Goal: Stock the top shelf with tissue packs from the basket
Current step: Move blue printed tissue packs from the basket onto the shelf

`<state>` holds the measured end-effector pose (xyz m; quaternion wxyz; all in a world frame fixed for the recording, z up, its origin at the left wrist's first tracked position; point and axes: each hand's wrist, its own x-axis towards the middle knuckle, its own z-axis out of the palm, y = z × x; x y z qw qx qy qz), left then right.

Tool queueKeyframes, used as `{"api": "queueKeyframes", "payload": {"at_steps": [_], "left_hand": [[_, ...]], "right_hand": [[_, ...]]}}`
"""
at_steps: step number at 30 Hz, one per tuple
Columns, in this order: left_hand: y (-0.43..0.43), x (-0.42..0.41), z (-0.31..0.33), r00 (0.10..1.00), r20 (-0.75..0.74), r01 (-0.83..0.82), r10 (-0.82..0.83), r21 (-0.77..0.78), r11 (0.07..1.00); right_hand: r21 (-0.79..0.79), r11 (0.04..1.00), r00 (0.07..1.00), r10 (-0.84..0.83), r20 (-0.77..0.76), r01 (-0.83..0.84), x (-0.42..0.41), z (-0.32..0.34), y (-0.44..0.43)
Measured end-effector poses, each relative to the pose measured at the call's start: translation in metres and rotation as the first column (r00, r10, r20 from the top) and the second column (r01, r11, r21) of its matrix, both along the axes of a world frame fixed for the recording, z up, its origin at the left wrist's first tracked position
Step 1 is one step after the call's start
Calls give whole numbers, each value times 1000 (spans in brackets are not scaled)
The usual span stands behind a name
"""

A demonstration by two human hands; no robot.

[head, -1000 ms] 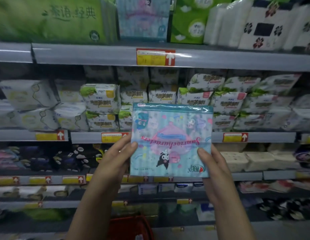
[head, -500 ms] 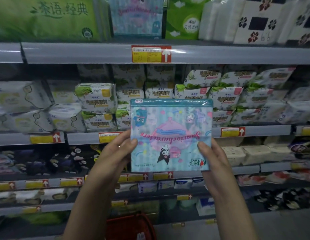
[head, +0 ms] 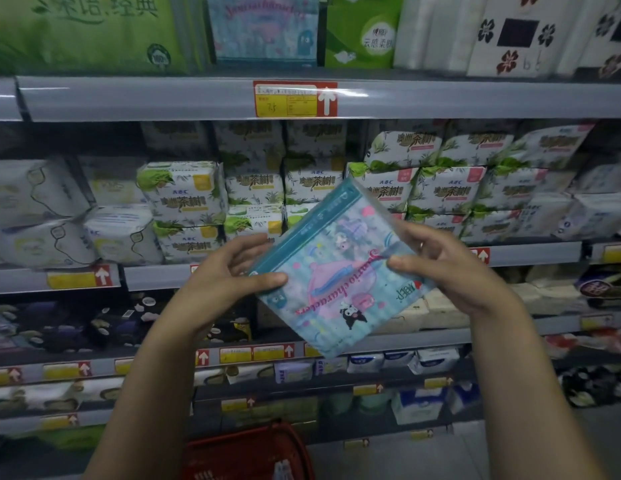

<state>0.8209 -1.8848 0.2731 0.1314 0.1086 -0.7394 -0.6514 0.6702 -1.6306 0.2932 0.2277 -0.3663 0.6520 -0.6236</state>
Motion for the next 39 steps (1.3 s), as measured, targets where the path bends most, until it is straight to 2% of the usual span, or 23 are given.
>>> {"api": "queueKeyframes", "payload": {"at_steps": [5,12,17,23,26,31,39], "left_hand": [[2,-16,27,995,-22,94,-96,-82,992],[19,-20,53,979,-97,164,-177,-126,978],[20,-16,57,975,-196,89,-101,-68,994],[16,-12,55,968,-246,42,-48,-29,999],[15,-10,53,961,-277,-14,18,18,1000],[22,-4,44,952,-289,-50,101,180,982],[51,-3,35,910,-346,-46,228,464,885]], "right_hand": [[171,979,985,134,-108,-115,-16,31,-7],[465,862,896,356,-265,-204,-24,86,-29],[492,833,864,423,-273,-253,-19,109,-37],[495,855,830,383,-405,-153,-12,117,-40],[423,903,825,293,-483,-73,-15,114,-33],[83,996,867,1,-498,46,-13,85,-17],[-236,943,887,-306,-345,233,0,31,-6]]}}
